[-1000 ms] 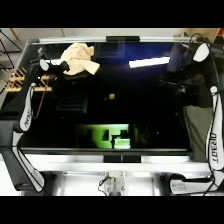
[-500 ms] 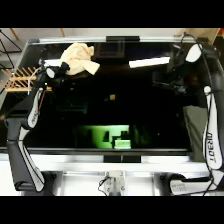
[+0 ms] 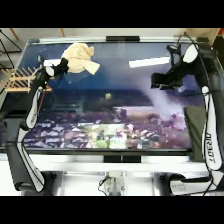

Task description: Fold the shirts.

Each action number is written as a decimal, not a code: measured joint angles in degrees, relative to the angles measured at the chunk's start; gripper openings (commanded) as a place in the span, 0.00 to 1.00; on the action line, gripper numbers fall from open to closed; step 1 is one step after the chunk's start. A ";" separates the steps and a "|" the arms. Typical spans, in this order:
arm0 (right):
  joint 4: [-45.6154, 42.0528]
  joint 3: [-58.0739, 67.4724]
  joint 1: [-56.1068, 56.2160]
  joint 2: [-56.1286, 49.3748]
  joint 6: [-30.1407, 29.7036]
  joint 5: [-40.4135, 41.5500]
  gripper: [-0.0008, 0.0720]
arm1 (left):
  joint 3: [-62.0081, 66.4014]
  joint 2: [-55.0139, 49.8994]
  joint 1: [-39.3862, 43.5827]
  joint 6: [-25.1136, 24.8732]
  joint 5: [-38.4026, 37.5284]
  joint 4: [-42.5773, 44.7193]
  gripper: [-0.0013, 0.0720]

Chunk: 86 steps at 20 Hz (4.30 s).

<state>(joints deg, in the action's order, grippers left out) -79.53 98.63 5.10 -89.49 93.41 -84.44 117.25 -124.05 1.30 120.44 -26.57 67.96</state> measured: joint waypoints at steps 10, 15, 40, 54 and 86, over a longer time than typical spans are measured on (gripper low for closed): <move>-15.02 0.11 0.09 20.37 -2.08 -2.75 0.74 | 0.04 41.79 14.91 -35.69 -12.44 0.48 0.06; -17.99 0.11 0.09 34.05 -1.38 -4.59 0.74 | -5.90 54.90 20.31 -34.69 -26.82 2.64 0.06; 9.88 -43.19 5.33 22.23 -2.62 11.23 0.74 | -52.89 47.60 5.18 -25.20 -48.17 -3.48 1.00; 21.07 -44.76 12.35 7.39 -10.73 17.88 0.92 | -67.49 41.29 16.63 -25.24 -17.46 -20.79 0.06; 2.71 -7.82 5.07 59.01 -6.82 31.47 0.11 | -24.76 88.70 6.95 -30.77 -32.30 0.81 0.06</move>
<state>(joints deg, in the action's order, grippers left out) -76.82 90.80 10.17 -30.48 86.59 -52.97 92.49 -35.35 8.25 89.67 -58.87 68.77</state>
